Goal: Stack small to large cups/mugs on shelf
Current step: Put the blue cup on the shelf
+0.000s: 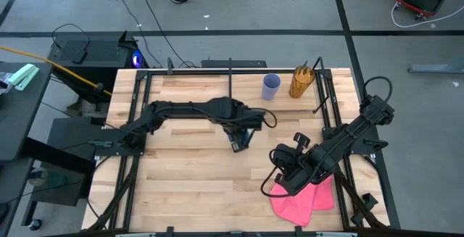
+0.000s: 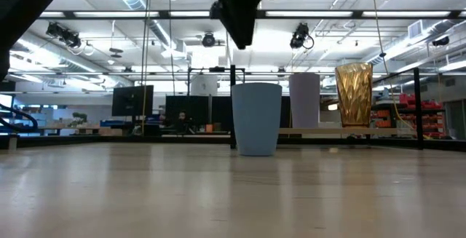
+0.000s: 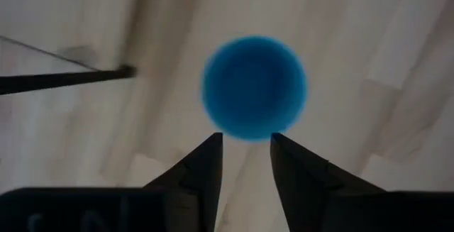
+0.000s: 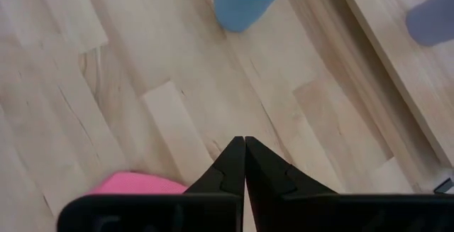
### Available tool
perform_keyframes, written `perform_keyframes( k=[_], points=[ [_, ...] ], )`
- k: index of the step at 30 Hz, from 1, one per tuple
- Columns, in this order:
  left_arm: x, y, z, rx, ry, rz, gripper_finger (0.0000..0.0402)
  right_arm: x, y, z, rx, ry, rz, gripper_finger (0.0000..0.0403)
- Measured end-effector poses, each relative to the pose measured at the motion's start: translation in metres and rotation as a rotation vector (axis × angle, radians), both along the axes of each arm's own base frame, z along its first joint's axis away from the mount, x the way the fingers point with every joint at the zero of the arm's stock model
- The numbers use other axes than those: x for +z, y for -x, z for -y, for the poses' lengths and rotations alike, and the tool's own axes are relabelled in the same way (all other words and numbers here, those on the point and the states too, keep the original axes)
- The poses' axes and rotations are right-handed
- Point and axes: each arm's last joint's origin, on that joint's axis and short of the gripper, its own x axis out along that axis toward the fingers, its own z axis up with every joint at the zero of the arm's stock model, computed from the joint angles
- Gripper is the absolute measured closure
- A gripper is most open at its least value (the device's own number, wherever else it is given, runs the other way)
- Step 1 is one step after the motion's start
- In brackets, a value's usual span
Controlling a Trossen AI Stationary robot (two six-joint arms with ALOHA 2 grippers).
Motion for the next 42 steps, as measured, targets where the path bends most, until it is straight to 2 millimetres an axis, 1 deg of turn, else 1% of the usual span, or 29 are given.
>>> perform_keyframes(
  k=[4, 7, 9, 15, 18, 22, 25, 30, 36, 40, 42],
  points=[
    [0.009, 0.012, -0.001, 0.027, -0.026, -0.007, 0.028, 0.007, -0.002, 0.012, -0.029, -0.014, 0.021, 0.0384],
    [0.012, 0.02, -0.002, 0.041, -0.047, -0.064, 0.0279, 0.017, -0.003, 0.026, -0.019, -0.022, 0.045, 0.0384],
    [0.013, 0.019, -0.003, 0.062, -0.072, -0.043, 0.0277, 0.024, -0.004, 0.037, -0.017, -0.031, 0.071, 0.0385],
    [0.013, 0.02, -0.004, 0.078, -0.078, -0.042, 0.028, 0.045, -0.01, 0.074, -0.021, -0.043, 0.16, 0.0385],
    [0.013, 0.019, -0.011, 0.09, -0.108, -0.042, 0.0286, 0.053, -0.009, 0.093, -0.024, -0.046, 0.182, 0.0385],
    [0.013, 0.019, -0.033, 0.159, -0.116, -0.042, 0.0291, 0.063, -0.002, 0.112, -0.034, -0.051, 0.2, 0.0386],
    [0.013, 0.02, -0.054, 0.207, -0.115, -0.045, 0.0291, 0.07, 0.005, 0.119, -0.04, -0.051, 0.224, 0.0386],
    [0.013, 0.025, -0.091, 0.272, -0.116, -0.056, 0.0291, 0.077, 0.014, 0.122, -0.031, -0.05, 0.25, 0.0386],
    [0.013, 0.035, -0.134, 0.348, -0.114, -0.07, 0.0302, 0.076, 0.012, 0.122, -0.009, -0.034, 0.236, 0.0386],
    [0.013, 0.042, -0.158, 0.404, -0.102, -0.072, 0.0313, 0.075, 0.011, 0.122, 0.013, -0.01, 0.223, 0.0386],
    [0.015, 0.046, -0.165, 0.418, -0.032, -0.057, 0.032, 0.075, 0.01, 0.124, 0.009, -0.005, 0.222, 0.0386]
  ],
)
